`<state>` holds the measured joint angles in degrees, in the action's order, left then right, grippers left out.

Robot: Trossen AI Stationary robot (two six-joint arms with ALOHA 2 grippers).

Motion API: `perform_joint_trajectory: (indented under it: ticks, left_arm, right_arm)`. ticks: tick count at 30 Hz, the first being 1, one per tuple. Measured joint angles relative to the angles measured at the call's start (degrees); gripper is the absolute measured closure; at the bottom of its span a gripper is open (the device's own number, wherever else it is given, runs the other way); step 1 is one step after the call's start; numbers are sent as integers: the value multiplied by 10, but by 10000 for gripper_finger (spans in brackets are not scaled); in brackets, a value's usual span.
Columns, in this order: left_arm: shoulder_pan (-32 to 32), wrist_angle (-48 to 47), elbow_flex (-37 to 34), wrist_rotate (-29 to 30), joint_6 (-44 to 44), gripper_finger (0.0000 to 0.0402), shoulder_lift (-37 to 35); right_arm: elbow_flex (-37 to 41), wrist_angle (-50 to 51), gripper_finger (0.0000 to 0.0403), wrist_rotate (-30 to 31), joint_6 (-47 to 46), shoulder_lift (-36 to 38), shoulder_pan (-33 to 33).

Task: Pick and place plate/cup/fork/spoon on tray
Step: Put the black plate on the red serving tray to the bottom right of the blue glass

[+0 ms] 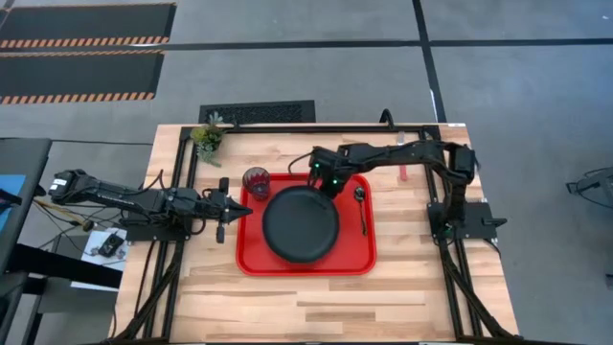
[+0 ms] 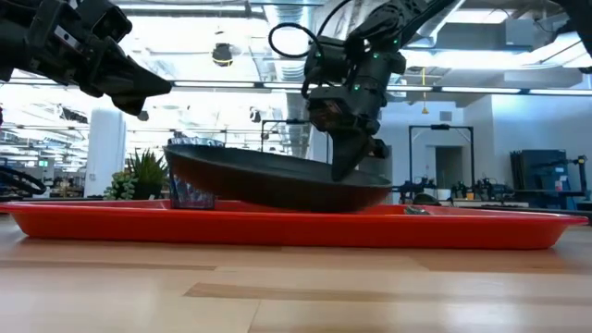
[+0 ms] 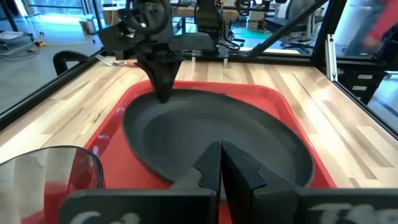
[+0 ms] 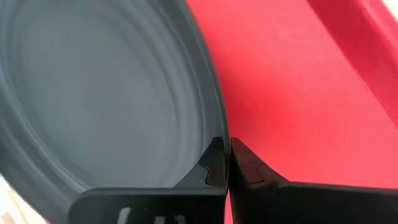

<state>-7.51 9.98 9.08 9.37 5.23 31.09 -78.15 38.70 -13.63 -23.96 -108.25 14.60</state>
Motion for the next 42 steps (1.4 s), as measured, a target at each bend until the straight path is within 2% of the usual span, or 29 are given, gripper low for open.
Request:
perform_joint_trajectory:
  ticks: [16, 34, 42]
  left_arm:
    - [0, 0, 0, -1, 5, 401, 0]
    - [0, -3, 0, -1, 7, 401, 0]
    - [0, -3, 0, -2, 15, 401, 0]
  right_arm:
    - [0, 0, 394, 14, -20, -17, 17]
    - [0, -17, 361, 40, -26, -17, 17]
    - [0, -21, 364, 48, -45, -17, 16]
